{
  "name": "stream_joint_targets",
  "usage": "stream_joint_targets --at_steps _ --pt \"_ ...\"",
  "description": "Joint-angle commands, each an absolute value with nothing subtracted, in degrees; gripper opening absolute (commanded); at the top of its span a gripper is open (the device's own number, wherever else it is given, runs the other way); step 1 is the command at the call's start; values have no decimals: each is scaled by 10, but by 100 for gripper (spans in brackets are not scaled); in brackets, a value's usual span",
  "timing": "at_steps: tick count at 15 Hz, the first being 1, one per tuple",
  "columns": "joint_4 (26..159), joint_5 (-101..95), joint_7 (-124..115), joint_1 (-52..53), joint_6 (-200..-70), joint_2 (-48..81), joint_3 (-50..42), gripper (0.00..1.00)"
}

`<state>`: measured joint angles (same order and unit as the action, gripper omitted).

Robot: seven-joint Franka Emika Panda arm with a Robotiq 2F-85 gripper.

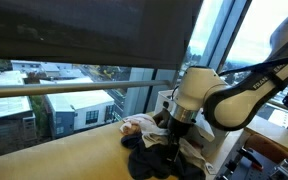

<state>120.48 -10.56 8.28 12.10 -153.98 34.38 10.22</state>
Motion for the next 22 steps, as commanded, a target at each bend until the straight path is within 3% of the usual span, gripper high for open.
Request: stream_joint_targets --at_steps 1,2,4,13,22 --pt "1201 -94 90 115 -1542 365 108 100" --pt "1205 -94 89 116 -1544 367 108 75" --pt "1218 -93 89 116 -1546 360 112 68" --pt "1294 -58 88 112 -1525 244 151 2" --pt "1297 -27 99 111 -1439 66 146 5"
